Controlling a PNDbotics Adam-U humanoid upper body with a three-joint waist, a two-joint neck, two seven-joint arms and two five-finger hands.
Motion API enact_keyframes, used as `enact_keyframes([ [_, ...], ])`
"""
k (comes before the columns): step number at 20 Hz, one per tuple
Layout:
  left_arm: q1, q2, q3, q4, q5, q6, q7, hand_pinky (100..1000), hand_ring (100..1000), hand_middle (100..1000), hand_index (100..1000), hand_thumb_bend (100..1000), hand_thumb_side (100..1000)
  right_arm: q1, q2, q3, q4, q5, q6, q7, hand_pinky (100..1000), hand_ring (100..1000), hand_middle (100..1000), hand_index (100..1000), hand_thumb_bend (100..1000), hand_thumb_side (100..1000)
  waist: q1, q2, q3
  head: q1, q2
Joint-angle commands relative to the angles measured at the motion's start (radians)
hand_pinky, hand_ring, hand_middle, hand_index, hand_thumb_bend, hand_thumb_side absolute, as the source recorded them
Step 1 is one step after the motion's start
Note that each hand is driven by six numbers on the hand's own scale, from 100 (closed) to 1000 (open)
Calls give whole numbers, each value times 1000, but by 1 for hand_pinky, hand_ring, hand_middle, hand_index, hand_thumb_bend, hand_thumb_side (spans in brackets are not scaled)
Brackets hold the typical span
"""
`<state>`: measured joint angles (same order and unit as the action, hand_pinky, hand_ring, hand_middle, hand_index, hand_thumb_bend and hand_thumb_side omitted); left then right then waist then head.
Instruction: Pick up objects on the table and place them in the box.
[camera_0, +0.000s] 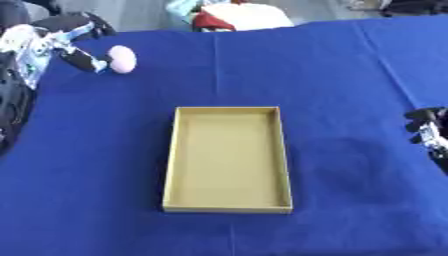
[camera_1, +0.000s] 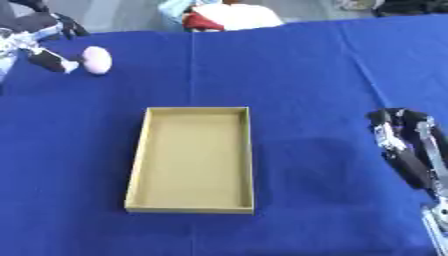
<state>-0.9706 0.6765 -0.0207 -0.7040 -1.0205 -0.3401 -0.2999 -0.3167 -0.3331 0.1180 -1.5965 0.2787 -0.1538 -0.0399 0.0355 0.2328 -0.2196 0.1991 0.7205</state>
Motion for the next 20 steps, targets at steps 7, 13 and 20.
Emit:
enact_keyframes([
  [7,-7,-5,6,4,-53,27,69,719,756,759,859,253,178,-13,-7,-3,-10,-10,-4,-1,488,622,460,668,100,831,1,-5,-8,6,-2],
  [13,4,-18,5,2,-97,62,155,691,724,729,836,242,141,-13,-5,-3,-11,-12,-5,-2,487,622,460,668,100,834,3,2,-13,8,-5],
  [20,23,-30,4,4,-160,67,332,550,534,524,677,248,106,-13,-2,-3,-11,-15,-5,-3,487,622,460,667,100,839,2,10,-14,8,-4],
])
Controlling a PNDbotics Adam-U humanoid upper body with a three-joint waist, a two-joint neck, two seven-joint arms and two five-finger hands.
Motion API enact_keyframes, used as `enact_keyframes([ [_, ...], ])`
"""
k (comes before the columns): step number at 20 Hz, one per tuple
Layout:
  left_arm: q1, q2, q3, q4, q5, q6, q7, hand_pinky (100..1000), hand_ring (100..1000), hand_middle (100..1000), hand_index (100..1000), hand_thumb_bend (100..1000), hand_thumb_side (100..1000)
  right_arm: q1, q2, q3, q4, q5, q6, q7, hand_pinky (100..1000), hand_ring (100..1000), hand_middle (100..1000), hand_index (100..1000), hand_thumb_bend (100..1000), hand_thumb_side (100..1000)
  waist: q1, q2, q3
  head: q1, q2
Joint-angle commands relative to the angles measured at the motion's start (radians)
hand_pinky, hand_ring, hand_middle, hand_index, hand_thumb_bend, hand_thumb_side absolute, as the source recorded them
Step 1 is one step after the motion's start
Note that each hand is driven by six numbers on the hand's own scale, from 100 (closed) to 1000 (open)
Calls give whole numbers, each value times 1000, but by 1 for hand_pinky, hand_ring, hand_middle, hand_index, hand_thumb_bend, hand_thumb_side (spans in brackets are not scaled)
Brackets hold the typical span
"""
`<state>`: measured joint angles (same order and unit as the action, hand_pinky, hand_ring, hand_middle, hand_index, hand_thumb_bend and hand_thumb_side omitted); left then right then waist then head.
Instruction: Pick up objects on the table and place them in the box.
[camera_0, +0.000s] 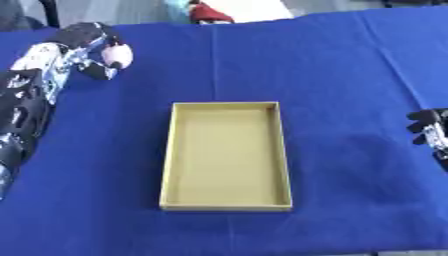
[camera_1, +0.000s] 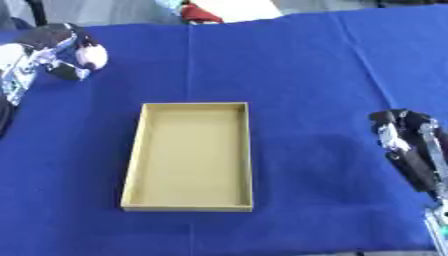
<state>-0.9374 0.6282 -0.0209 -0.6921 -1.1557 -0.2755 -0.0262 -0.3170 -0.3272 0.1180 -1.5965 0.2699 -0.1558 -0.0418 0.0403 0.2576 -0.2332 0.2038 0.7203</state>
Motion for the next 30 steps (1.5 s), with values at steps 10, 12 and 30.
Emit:
enact_keyframes([
  [10,-11,41,8,-58,14,-13,263,374,313,254,396,100,100,-11,-10,-5,-9,-3,-2,-3,487,623,460,667,100,833,-2,-21,7,0,-6],
  [12,-15,56,-1,-96,47,-27,244,383,321,262,403,100,100,-11,-11,-6,-9,-2,-2,-3,487,623,460,667,100,831,-1,-24,9,-1,-6],
  [30,9,112,-296,-737,561,-199,-212,410,348,291,429,100,144,-15,-14,-3,-10,10,-3,3,487,624,460,667,100,814,3,-44,21,-5,-3],
])
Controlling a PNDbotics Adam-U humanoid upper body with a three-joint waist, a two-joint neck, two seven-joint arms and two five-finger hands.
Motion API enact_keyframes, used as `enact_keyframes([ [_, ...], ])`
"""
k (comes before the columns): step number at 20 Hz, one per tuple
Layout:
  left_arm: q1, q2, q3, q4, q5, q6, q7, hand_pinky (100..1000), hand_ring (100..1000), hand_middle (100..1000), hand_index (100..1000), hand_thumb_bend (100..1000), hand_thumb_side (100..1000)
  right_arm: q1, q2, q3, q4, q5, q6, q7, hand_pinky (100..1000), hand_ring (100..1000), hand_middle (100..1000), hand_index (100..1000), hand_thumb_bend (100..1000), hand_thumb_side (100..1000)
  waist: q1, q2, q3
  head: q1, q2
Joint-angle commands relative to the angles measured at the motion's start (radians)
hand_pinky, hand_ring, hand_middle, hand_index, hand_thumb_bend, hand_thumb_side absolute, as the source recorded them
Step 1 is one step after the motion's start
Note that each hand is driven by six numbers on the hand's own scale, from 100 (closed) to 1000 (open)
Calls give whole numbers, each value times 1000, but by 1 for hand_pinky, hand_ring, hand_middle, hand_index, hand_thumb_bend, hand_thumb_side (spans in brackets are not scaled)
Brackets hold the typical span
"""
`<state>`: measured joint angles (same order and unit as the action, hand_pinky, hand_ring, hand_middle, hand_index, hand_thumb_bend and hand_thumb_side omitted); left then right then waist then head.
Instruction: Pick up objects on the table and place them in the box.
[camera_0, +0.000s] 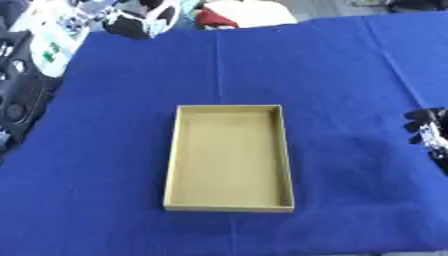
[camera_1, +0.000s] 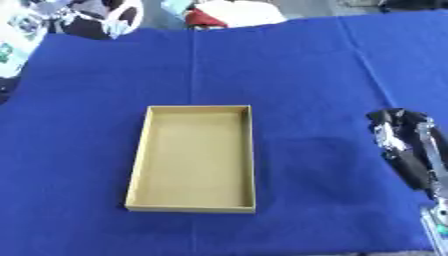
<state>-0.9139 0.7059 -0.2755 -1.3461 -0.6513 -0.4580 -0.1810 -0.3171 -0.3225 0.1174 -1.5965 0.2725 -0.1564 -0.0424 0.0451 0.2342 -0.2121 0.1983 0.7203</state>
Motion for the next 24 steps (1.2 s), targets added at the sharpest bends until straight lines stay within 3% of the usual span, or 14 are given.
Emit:
enact_keyframes([
  [1,-14,34,-63,-112,79,-24,-86,411,349,292,429,100,149,-15,-18,-1,-10,8,-3,4,487,624,460,667,100,814,-2,-22,-1,1,-3],
  [2,-13,33,-82,-137,100,-28,-114,411,350,293,431,206,180,-15,-19,-1,-10,8,-3,5,487,624,460,667,100,814,-1,-22,-1,1,-4],
  [3,-12,31,-98,-157,118,-32,-140,412,351,295,432,100,156,-15,-19,0,-10,8,-2,5,487,624,460,667,100,814,-1,-23,-2,2,-4],
  [8,-15,-21,-178,-184,157,-44,-260,417,358,303,439,100,176,-20,-15,6,-11,8,-5,11,487,624,460,667,100,810,0,-25,-2,3,-5],
  [15,14,-92,-242,-100,127,-73,-389,450,394,338,472,100,188,-25,-12,18,-11,5,-8,21,487,624,460,667,100,816,1,-22,-7,2,-9],
  [20,30,-122,-262,-55,109,-106,-465,496,443,390,519,100,306,-27,-9,30,-8,-1,-11,36,487,623,460,667,100,825,0,-19,-11,3,-12],
  [21,31,-123,-262,-51,106,-110,-473,528,478,434,557,100,339,-26,-9,31,-8,-1,-11,38,487,623,460,667,100,826,0,-19,-11,4,-12],
  [24,31,-120,-259,-55,95,-123,-488,595,552,521,643,212,422,-26,-9,31,-8,-2,-13,41,487,624,460,667,100,822,1,-19,-10,4,-12],
])
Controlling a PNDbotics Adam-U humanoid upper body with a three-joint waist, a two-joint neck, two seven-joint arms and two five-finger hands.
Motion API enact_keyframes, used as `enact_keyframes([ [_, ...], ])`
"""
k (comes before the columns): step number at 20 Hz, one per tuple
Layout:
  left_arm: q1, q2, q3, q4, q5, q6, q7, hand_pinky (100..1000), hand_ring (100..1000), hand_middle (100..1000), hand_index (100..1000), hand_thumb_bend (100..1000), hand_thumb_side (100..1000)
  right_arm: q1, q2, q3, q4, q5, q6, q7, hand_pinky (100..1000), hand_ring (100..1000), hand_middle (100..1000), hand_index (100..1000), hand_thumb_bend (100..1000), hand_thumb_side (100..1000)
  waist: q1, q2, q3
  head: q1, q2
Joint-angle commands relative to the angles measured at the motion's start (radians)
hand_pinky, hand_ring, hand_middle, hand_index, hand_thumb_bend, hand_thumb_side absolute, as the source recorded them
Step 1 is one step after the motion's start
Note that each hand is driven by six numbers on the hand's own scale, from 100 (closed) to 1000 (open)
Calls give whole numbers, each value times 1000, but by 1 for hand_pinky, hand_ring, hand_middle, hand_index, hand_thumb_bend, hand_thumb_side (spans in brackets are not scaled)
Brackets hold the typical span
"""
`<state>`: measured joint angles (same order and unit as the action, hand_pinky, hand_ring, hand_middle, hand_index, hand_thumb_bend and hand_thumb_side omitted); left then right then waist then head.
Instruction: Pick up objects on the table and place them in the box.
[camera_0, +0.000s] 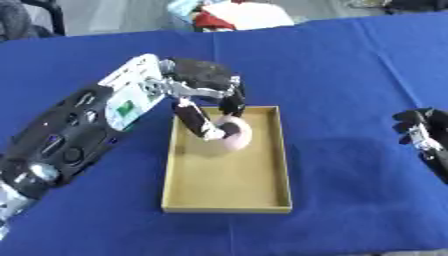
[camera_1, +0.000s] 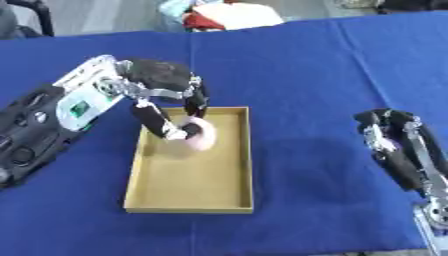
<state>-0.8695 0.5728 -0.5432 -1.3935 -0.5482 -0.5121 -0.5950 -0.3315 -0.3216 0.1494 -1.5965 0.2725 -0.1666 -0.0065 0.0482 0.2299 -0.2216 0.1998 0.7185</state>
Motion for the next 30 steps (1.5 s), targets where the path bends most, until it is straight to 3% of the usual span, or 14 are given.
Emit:
enact_keyframes([
  [1,-13,16,11,-12,-10,-71,-77,625,592,571,690,243,457,-12,-10,-1,-9,-2,-3,4,486,624,460,668,100,820,-2,-15,1,2,-11],
  [3,-13,24,19,-25,-9,-72,-77,668,646,632,746,364,574,-12,-10,-3,-10,-1,-2,2,486,624,460,668,100,819,-2,-14,3,1,-12],
  [6,-9,48,35,-58,-4,-66,-69,695,681,679,786,486,668,-10,-13,-5,-9,0,0,-1,486,624,460,668,100,819,-2,-15,5,0,-13],
  [11,34,109,108,-163,50,-16,-3,678,655,651,776,353,588,-8,-14,-10,-10,2,1,-6,487,625,460,668,100,812,0,-18,10,-3,-16],
  [13,77,130,164,-221,101,28,40,675,647,646,779,269,553,-7,-16,-13,-11,4,2,-9,486,625,460,667,100,811,2,-18,16,-5,-18],
  [22,301,170,415,-438,282,219,208,682,647,653,793,101,512,-7,-16,-26,-16,7,5,-22,486,625,460,667,100,805,-1,-11,32,-17,-23],
  [30,432,117,552,-469,390,328,337,672,636,646,801,100,555,-7,-16,-37,-19,8,12,-35,486,625,460,667,100,803,-15,-3,42,-21,-28],
])
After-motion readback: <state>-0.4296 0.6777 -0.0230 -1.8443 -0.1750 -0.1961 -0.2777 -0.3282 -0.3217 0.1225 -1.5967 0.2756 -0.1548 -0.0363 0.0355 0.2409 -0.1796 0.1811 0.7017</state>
